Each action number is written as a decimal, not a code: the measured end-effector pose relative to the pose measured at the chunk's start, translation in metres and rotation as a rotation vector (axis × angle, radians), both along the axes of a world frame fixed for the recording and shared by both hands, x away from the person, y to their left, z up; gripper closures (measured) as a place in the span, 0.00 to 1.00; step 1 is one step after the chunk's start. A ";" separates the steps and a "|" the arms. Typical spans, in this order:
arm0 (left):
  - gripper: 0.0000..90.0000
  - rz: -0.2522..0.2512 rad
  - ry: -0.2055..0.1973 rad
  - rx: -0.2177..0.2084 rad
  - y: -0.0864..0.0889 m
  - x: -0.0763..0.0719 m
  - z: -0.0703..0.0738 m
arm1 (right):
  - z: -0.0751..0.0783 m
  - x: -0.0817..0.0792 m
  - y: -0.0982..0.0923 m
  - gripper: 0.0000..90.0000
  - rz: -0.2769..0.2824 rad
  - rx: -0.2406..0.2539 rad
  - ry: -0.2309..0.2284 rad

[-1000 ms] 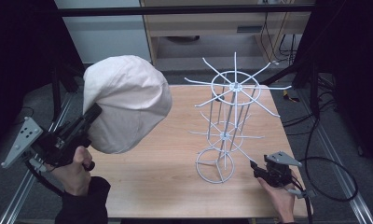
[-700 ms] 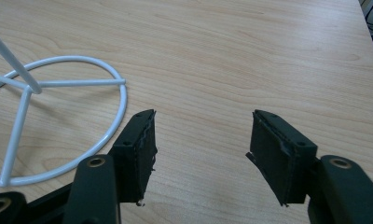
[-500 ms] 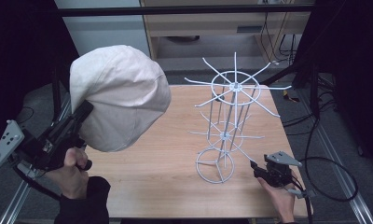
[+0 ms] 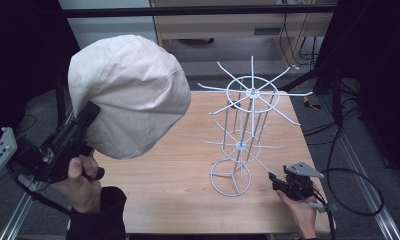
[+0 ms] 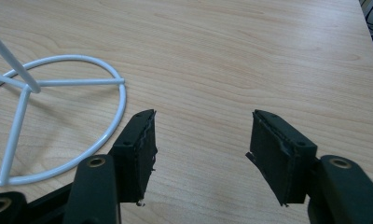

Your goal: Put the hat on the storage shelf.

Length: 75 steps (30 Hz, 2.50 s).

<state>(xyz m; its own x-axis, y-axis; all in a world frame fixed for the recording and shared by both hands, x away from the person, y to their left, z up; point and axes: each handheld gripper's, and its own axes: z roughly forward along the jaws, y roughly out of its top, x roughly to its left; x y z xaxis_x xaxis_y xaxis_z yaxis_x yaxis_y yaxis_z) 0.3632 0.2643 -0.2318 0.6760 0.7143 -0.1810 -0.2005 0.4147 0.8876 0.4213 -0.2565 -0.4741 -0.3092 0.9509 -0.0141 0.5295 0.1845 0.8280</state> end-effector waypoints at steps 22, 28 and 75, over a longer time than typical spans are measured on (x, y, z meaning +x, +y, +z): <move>0.98 -0.125 -0.039 -0.019 -0.034 -0.006 0.010 | 0.000 0.000 0.000 0.46 0.002 0.001 -0.002; 0.98 -0.159 -0.042 -0.014 -0.046 -0.005 0.012 | 0.000 0.000 -0.001 0.46 0.001 0.002 -0.002; 0.98 -0.247 0.163 0.124 -0.080 0.050 -0.042 | 0.000 0.000 -0.002 0.46 0.006 0.005 -0.001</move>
<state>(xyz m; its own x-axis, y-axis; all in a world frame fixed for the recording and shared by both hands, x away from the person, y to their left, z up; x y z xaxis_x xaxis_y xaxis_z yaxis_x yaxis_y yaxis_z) 0.4127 0.1839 -0.2736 0.8010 0.5554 -0.2234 0.0423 0.3198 0.9465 0.4213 -0.2581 -0.4742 -0.3152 0.9490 -0.0096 0.5272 0.1835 0.8297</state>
